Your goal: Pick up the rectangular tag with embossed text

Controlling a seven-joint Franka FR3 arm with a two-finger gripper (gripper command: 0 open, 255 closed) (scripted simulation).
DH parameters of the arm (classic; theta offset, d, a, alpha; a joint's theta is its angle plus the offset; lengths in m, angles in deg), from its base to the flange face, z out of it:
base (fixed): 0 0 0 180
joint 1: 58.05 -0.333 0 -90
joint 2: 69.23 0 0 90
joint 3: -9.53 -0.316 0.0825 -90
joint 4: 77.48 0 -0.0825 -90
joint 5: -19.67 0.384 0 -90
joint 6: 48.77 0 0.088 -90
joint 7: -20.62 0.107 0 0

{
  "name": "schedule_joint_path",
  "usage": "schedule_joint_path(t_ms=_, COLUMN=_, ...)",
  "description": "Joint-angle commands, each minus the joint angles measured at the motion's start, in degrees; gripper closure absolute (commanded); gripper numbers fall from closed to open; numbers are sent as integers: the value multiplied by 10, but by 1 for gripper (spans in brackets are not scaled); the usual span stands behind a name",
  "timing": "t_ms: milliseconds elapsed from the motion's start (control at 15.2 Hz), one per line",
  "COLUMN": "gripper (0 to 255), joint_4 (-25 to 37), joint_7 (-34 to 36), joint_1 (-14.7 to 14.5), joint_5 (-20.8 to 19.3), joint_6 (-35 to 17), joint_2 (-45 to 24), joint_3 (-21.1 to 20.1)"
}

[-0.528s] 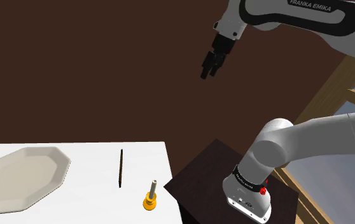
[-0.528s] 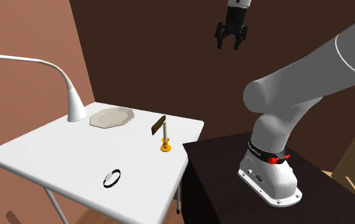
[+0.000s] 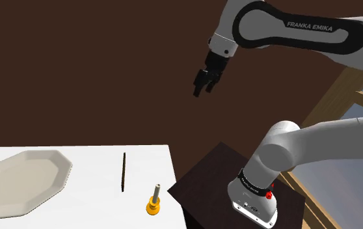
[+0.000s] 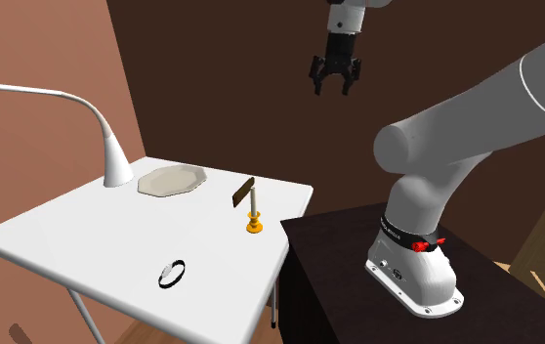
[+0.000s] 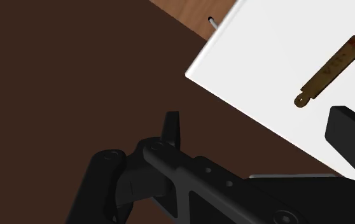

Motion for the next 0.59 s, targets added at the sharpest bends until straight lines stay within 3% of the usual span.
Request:
schedule_joint_path(t_ms=0, gripper=0, joint_4=-20, joint_7=34, joint_1=-4, joint_5=14, joint_6=-27, joint_2=-7, joint_3=-28)
schedule_joint_path(t_ms=528, gripper=0, joint_4=-66, joint_7=174, joint_1=-21, joint_5=72, joint_6=-132, joint_2=-69, joint_3=-149)
